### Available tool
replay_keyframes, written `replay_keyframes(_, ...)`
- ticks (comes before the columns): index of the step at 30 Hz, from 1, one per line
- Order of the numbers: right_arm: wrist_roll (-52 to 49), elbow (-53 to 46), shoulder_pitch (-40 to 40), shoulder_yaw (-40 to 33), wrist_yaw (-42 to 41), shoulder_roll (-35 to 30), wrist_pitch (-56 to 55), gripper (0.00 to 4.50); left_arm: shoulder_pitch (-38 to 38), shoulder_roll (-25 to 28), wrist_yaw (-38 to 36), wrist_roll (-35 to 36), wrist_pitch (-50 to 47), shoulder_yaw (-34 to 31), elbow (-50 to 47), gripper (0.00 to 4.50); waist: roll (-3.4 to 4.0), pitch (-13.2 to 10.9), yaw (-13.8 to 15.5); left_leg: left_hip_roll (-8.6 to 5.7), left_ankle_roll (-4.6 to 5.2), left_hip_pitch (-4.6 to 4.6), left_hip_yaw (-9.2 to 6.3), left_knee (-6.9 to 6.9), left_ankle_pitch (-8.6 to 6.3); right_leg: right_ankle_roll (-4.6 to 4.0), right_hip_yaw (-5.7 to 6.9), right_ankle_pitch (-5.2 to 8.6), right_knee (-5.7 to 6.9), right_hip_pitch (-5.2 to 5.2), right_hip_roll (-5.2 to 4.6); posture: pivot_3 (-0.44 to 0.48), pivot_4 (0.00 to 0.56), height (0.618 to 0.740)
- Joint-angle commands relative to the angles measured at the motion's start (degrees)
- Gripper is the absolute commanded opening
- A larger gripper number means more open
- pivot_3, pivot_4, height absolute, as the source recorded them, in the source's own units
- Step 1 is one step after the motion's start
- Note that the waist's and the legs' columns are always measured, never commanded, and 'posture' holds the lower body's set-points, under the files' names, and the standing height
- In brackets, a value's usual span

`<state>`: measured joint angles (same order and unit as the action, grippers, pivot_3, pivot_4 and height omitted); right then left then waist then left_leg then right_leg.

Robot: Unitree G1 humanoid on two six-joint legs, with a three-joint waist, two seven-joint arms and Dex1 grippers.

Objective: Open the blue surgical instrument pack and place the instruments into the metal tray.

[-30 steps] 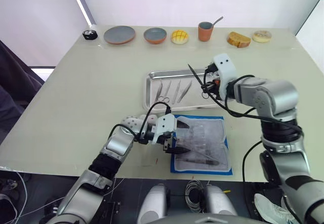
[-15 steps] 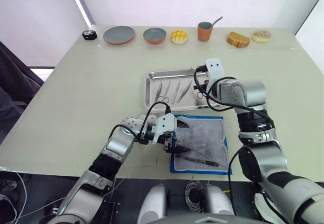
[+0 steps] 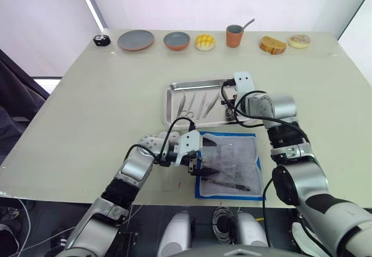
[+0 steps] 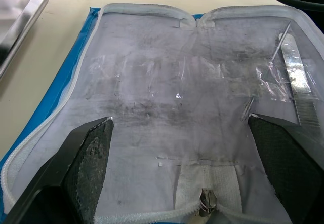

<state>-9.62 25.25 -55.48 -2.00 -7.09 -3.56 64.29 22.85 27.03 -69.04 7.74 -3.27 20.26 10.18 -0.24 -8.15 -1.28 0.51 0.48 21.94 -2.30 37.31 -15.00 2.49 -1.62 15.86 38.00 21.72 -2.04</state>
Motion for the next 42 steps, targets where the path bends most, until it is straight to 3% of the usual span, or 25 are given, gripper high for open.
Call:
replay_keyframes(1,-0.6,-0.8,-1.9,-0.3,-0.9,0.1,-1.1,0.86,-1.7,0.8,1.4,-3.0,-2.8,1.5,3.4,4.50,0.01,0.0,0.0,0.00,0.00,0.00,0.00,0.00,0.00,0.00,0.00,0.00,0.00,0.00,0.00,0.000,0.150,0.740)
replay_keyframes(4,0.1,-2.0,-1.5,0.4,-1.1,-0.4,-1.9,1.96,-1.6,0.8,1.4,-3.0,-2.9,1.5,3.4,4.50,0.01,0.0,0.0,0.01,0.00,0.00,0.00,0.00,0.00,0.00,0.00,0.00,0.00,0.00,0.00,0.000,0.150,0.740)
replay_keyframes(5,-0.2,-4.3,-0.9,0.7,-1.8,-0.6,-1.7,2.64,-1.7,0.8,1.5,-2.9,-2.9,1.4,3.3,4.50,0.02,0.0,0.0,0.01,0.00,0.00,0.00,0.00,0.00,0.00,0.00,0.00,0.00,0.00,0.00,0.000,0.150,0.740)
replay_keyframes(6,-0.9,-8.0,0.3,1.3,-3.3,-1.1,-2.3,3.03,-1.7,0.8,1.5,-2.9,-3.0,1.4,3.2,4.50,0.04,0.0,0.0,0.01,0.00,0.01,0.00,0.00,0.00,0.00,0.00,0.00,-0.01,0.00,0.00,0.000,0.150,0.740)
replay_keyframes(9,-2.7,-17.6,4.3,1.8,-6.1,-1.8,-4.3,3.03,-1.8,0.8,1.6,-2.8,-3.1,1.3,3.0,4.50,0.06,0.0,0.0,0.03,0.00,0.03,-0.02,-0.03,0.00,0.01,0.01,0.00,-0.04,0.01,0.00,0.000,0.150,0.740)
replay_keyframes(11,-7.7,-29.0,11.3,-0.3,-12.2,-2.1,-10.5,3.03,-2.0,1.0,1.7,-2.8,-3.0,1.1,2.9,4.50,0.03,0.0,0.3,0.03,0.00,0.02,-0.02,-0.03,0.00,0.01,0.01,0.00,-0.03,0.00,0.00,0.000,0.150,0.740)
replay_keyframes(13,-11.9,-39.0,18.2,-0.1,-20.7,-5.6,-15.8,3.03,-2.3,1.3,1.7,-2.6,-3.0,1.1,2.7,4.50,0.07,0.0,0.4,0.05,0.00,0.09,-0.14,-0.04,-0.01,0.02,0.11,0.01,-0.13,-0.02,0.00,0.000,0.150,0.740)
replay_keyframes(17,-18.1,-48.6,28.8,-1.2,-31.5,-14.8,-17.3,3.03,-2.2,1.7,1.4,-2.6,-2.5,1.1,3.0,4.50,0.07,-0.1,0.3,0.03,0.01,0.09,-0.08,-0.02,-0.01,0.05,0.06,0.01,-0.12,-0.02,-0.04,0.000,0.150,0.740)
replay_keyframes(25,-25.8,-58.0,44.3,-5.3,-43.7,-29.3,-19.9,3.03,-1.8,2.0,0.4,-2.1,-1.7,1.0,3.9,4.50,0.03,-0.1,-0.1,0.07,0.01,0.01,-0.04,-0.06,-0.01,0.03,0.01,0.03,-0.13,-0.07,0.04,0.000,0.150,0.740)
replay_keyframes(29,-29.1,-62.2,57.5,-14.6,-52.6,-38.2,-22.4,3.03,-1.6,2.7,-1.1,-1.8,-0.8,1.1,4.7,4.50,-0.10,-0.2,0.5,0.02,0.01,-0.01,-0.05,-0.09,-0.01,0.08,0.05,0.08,-0.21,-0.10,0.05,0.000,0.150,0.740)
replay_keyframes(35,-29.9,-63.9,70.7,-25.1,-58.4,-44.5,-26.1,3.03,-1.4,3.3,-2.3,-1.6,0.2,1.0,5.5,4.50,-0.20,-0.3,0.4,0.09,0.01,-0.08,0.10,-0.09,-0.01,0.24,-0.10,0.17,-0.18,-0.12,0.12,0.000,0.150,0.740)
replay_keyframes(42,-29.4,-63.8,79.9,-32.5,-62.8,-46.8,-30.0,3.03,-1.0,3.6,-3.3,-1.5,0.6,0.8,6.1,4.50,-0.29,-0.3,0.4,0.10,0.00,-0.08,0.16,-0.09,-0.01,0.24,-0.17,0.17,-0.19,-0.12,0.16,0.000,0.150,0.740)
